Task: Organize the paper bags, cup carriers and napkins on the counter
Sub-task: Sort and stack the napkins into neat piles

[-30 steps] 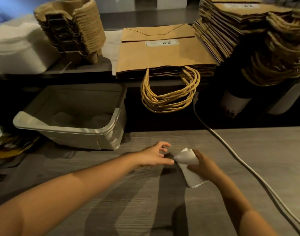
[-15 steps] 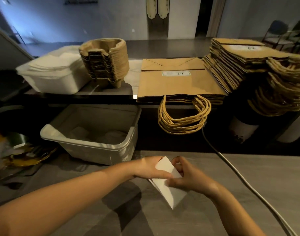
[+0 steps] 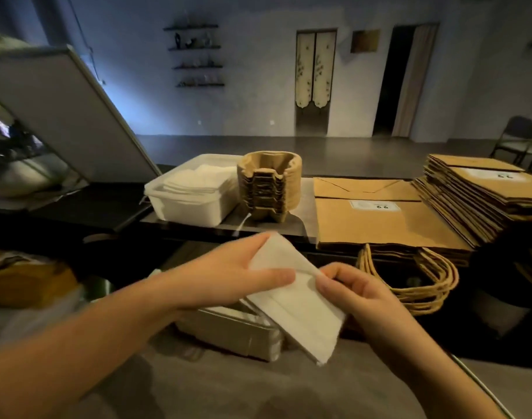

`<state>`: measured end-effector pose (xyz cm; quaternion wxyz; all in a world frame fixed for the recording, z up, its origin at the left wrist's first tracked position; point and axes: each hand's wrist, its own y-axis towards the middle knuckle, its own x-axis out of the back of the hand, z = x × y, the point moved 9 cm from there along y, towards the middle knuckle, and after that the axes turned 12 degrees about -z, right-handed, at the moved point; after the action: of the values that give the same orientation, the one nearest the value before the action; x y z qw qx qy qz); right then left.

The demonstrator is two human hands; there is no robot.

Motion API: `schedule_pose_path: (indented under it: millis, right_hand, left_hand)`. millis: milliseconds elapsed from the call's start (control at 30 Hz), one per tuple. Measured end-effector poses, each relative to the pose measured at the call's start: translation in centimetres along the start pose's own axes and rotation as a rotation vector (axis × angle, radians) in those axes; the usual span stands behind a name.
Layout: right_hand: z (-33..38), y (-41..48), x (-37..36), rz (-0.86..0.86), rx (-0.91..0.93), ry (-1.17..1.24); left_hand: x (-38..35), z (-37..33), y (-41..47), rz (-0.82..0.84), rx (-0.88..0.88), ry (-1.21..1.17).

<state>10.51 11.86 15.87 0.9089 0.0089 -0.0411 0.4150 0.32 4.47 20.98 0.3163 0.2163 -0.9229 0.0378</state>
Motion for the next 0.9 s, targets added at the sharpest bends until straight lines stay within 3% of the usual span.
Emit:
schedule_pose_path:
  millis: [200, 500, 900]
  right_hand:
    - [8.4, 4.5, -2.3, -0.124, 0.132, -0.082]
    - [18.8, 15.6, -6.0, -0.258, 0.377, -0.503]
    - [14.8, 29.7, -8.8, -0.229, 0.17, -0.882]
  left_hand:
    - [8.9, -0.1, 3.2, -0.213, 0.053, -0.172]
    - [19.7, 1.7, 11.4, -0.418, -0.069, -0.218]
    - [23.3, 10.0, 21.1, -0.429, 0.061, 0.043]
